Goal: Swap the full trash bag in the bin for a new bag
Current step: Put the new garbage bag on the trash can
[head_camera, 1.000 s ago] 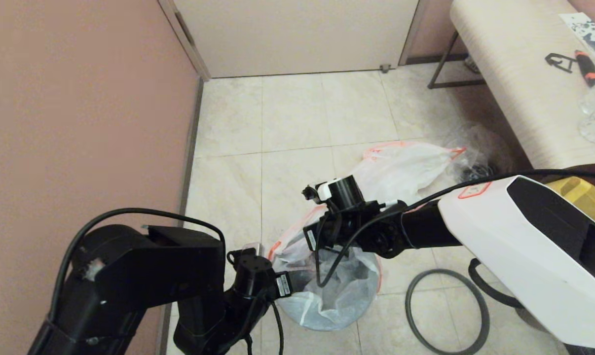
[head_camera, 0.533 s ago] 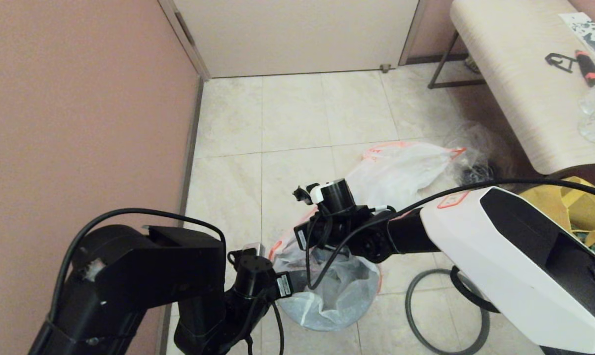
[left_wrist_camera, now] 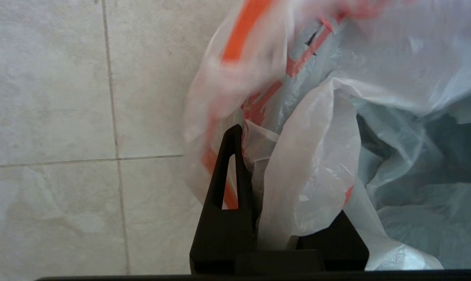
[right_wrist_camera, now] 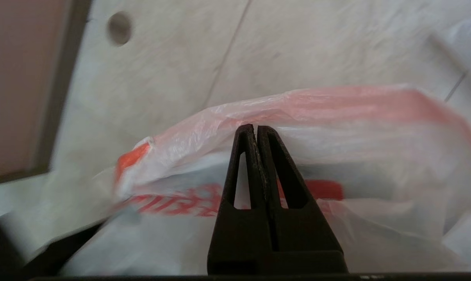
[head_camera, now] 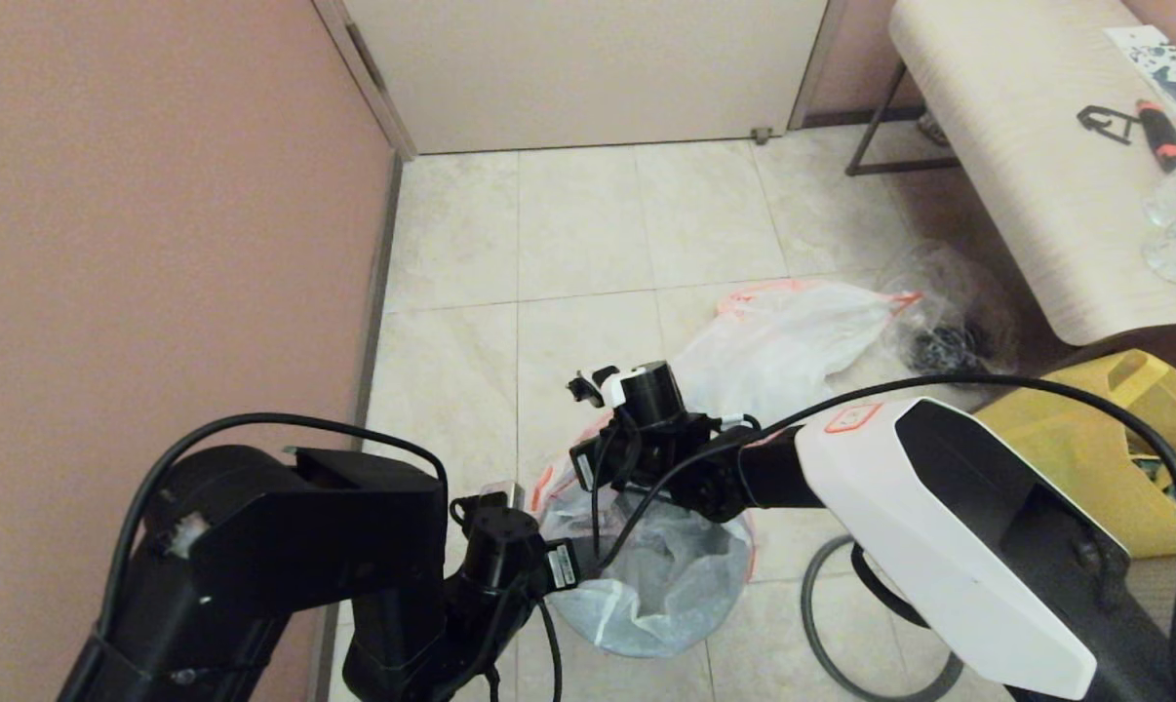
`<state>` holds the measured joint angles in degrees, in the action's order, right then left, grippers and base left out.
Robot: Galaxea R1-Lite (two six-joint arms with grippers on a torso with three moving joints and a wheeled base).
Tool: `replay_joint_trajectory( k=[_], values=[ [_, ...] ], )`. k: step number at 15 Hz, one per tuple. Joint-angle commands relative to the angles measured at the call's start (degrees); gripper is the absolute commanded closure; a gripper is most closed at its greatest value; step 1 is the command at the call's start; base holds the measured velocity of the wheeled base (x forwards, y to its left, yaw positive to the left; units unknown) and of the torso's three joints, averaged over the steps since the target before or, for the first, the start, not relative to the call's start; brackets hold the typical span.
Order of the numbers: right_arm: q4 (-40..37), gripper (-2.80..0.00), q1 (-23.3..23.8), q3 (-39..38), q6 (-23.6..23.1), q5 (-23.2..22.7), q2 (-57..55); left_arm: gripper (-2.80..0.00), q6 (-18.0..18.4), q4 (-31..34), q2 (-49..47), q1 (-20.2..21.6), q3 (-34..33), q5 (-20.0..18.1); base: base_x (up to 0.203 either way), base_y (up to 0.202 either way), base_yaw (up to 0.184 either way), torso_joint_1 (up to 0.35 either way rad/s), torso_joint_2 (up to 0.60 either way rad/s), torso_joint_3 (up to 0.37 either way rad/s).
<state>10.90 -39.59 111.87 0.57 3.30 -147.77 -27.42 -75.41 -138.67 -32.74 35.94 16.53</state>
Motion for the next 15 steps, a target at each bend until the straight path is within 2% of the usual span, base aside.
replay_joint_trajectory(
  k=[1,4,11,13,15],
  values=[
    [0.99,0.00,0.58,1.75,-0.44,0.21,-3.61,0.00,-0.18,-0.61,-0.29,-0.02,-0.17,0.25,0.000,0.000,0.000,0.000,0.00,0.000],
    [6.78,0.00,2.66,1.77,-0.52,1.78,-4.63,0.00,1.92,-0.81,-1.48,-0.09,-0.97,0.39,0.000,0.000,0.000,0.000,0.00,0.000],
    [6.84,0.00,8.67,0.41,-0.49,4.64,-2.07,0.00,3.25,-2.81,-2.66,1.02,-1.31,1.04,0.000,0.000,0.000,0.000,0.00,0.000],
    [6.65,0.00,9.63,-2.66,-0.39,5.62,-1.02,0.00,3.08,-3.16,-2.48,1.46,-1.31,1.33,0.000,0.000,0.000,0.000,0.00,0.000],
    [6.95,0.00,10.20,-9.05,-0.43,6.58,0.38,0.00,3.18,-3.58,-2.57,2.22,-0.96,2.41,0.000,0.000,0.000,0.000,0.00,0.000]
  ],
)
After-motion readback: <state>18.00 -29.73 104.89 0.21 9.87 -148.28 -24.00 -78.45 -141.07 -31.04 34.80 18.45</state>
